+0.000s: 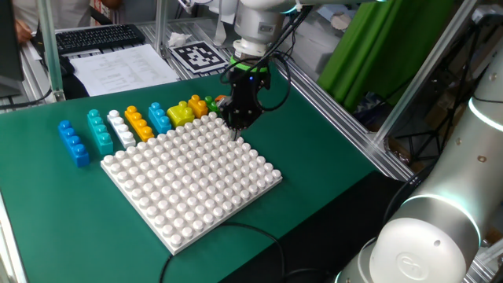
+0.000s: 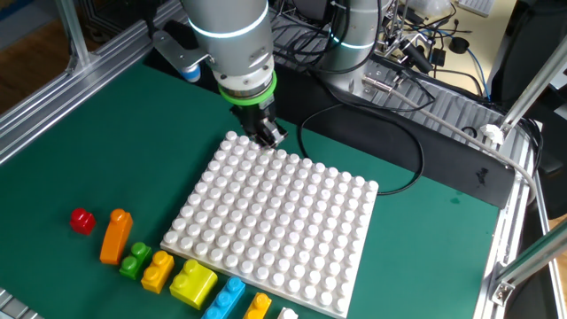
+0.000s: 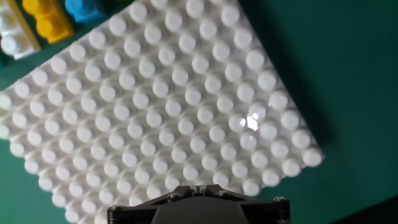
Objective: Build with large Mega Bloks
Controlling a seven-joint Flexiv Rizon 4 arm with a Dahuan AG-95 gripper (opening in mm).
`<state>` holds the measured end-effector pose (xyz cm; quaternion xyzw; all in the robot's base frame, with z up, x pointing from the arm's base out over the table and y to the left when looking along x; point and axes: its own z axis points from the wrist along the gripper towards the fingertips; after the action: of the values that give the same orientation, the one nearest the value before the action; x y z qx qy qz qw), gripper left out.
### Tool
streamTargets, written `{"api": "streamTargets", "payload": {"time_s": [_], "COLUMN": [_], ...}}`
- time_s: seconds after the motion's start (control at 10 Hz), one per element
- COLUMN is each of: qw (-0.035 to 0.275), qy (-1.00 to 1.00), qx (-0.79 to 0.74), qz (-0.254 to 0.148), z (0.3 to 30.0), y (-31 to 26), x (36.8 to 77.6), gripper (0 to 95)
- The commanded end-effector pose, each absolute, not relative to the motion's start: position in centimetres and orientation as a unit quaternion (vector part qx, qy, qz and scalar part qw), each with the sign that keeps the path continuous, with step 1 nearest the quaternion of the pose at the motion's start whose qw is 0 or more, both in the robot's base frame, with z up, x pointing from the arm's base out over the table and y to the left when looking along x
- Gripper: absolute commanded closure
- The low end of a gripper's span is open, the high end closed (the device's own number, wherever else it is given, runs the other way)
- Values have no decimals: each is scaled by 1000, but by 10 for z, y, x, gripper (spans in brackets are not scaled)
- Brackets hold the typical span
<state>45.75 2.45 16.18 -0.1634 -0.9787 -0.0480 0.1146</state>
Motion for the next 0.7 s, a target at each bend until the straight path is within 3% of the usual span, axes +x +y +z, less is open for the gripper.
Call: {"api": "streamTargets", "payload": {"time_s": [0.1, 0.4, 0.5, 0.7], "qw": [107, 99, 82, 101], "qy": [-982, -984, -985, -988], "qx": [-146, -137, -144, -105], "qz": [-49, -54, -45, -44], "z": [162, 175, 176, 201], "y": [26, 18, 15, -37], "x": [454, 424, 419, 415], "gripper": [950, 950, 950, 950]}}
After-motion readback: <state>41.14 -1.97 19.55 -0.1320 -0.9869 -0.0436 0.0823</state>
